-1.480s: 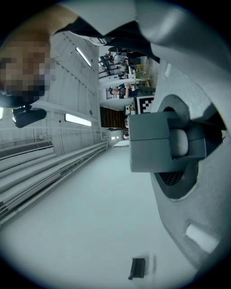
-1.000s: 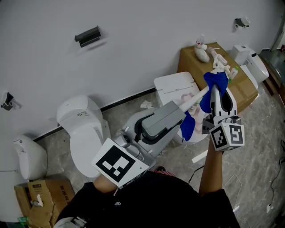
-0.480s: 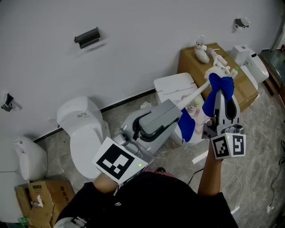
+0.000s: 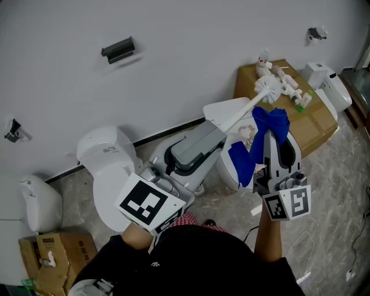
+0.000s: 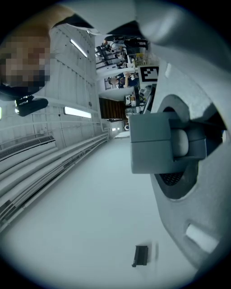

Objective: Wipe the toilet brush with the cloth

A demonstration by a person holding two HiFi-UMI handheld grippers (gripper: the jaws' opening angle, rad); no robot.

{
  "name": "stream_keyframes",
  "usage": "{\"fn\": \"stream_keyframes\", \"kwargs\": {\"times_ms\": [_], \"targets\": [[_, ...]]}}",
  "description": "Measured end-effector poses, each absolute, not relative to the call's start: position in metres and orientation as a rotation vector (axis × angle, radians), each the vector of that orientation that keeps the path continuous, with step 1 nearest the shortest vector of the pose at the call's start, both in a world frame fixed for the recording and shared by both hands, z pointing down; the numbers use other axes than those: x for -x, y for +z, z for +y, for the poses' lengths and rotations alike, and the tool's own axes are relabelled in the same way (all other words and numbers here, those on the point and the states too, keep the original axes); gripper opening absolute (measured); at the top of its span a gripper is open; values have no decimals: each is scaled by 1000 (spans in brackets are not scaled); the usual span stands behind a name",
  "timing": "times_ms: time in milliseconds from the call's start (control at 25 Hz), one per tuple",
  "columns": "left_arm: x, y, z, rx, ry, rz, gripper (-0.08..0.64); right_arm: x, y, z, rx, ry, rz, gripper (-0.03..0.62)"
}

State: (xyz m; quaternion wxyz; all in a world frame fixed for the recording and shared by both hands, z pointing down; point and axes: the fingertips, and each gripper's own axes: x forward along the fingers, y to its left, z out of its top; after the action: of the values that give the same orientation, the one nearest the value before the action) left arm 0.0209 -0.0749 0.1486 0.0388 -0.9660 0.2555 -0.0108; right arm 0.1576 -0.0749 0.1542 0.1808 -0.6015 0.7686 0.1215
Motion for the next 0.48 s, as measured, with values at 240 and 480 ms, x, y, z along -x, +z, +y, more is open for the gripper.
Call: {"fn": "stream_keyframes", "kwargs": {"times_ms": [240,480], "targets": [[-20,146,-73,2952,-9,798,170,-128,168,-75,1627,310,2260,64],[-18,140,-70,2943,9,797,170,-103,175,-75,1564,288,2328,64]]}}
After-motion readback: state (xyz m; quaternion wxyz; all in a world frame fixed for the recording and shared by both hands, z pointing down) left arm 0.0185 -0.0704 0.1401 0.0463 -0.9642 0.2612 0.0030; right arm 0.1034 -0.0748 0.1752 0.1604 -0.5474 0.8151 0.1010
